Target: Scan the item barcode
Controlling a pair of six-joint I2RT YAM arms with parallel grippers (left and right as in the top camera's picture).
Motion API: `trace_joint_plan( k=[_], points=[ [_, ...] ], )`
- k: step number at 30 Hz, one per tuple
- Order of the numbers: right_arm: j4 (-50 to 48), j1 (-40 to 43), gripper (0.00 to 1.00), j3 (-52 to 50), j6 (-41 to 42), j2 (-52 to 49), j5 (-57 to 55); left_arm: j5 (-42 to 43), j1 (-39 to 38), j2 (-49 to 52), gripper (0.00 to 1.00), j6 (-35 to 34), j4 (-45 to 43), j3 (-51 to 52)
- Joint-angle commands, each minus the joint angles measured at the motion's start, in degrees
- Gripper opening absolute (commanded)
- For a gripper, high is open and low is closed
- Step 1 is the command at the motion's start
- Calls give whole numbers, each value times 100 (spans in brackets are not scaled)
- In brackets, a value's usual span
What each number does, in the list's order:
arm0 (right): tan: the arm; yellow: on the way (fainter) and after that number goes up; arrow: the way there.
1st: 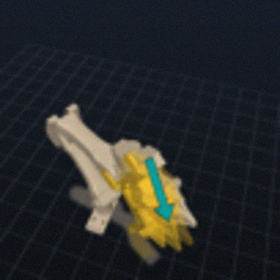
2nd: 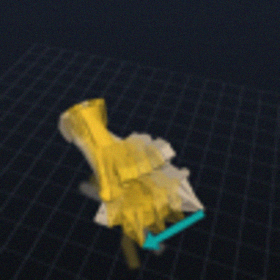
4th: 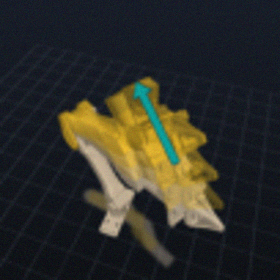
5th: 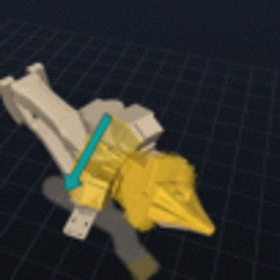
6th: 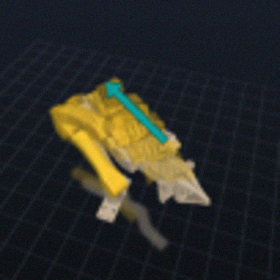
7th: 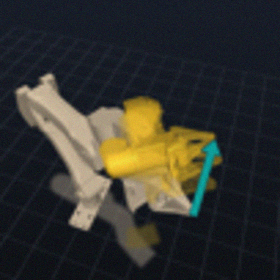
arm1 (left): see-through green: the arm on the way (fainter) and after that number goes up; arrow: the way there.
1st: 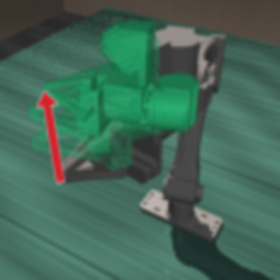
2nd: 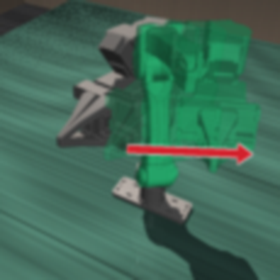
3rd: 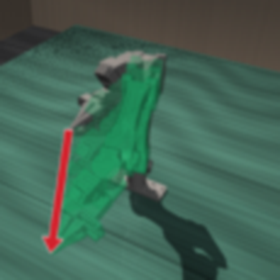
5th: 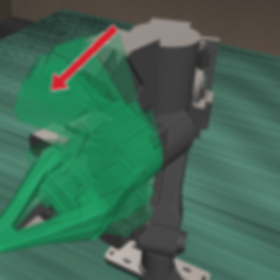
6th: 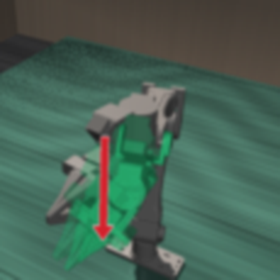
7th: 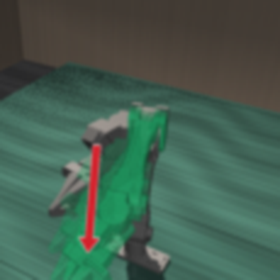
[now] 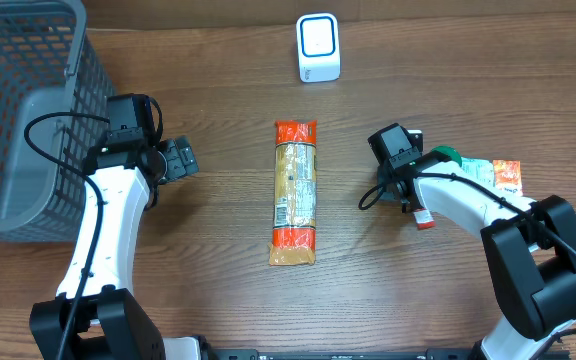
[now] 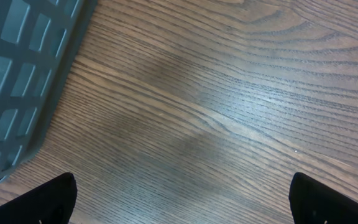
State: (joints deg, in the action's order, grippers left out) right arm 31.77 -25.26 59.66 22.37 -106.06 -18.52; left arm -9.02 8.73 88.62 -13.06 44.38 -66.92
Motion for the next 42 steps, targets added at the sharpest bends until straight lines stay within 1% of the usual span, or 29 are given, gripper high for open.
trace_joint_plan(
  k=[1,5,10,14,16,18,20,23,24,26,29,34,42],
  points=[
    [251,26,4,-184,162,-87,-643,7,-28,-94,100,127,-2,-85],
    [363,26,4,-181,164,-87,-892,7,-28,-94,100,127,-2,-85],
    [393,26,4,-15,138,-87,-715,7,-28,-94,100,127,-2,-85],
    [804,13,4,555,-280,-87,-138,7,-28,-94,100,127,-2,-85],
    [1196,-15,5,1027,-315,-87,184,7,-28,-94,100,127,-2,-85],
    [1547,-48,12,1534,-313,-87,553,7,-28,-94,100,127,-2,-85],
    [1749,-96,19,2006,-308,-87,1193,7,-28,-94,100,127,-2,-85],
    [1652,-173,36,2374,-306,-87,2369,7,-28,-94,100,127,-2,-85],
    [1502,-225,50,2382,-249,-87,2879,7,-28,-94,100,127,-2,-85],
    [1469,-295,56,2323,-79,-90,3126,7,-28,-94,100,127,-4,-85],
    [1456,-437,59,2166,184,-90,3128,7,-28,-94,100,127,-2,-85],
    [1349,-793,62,1882,186,-90,3112,7,-28,-94,100,127,-2,-85],
    [1139,-885,62,1816,186,-90,3104,22,-28,-94,100,116,-52,-85]
  ],
)
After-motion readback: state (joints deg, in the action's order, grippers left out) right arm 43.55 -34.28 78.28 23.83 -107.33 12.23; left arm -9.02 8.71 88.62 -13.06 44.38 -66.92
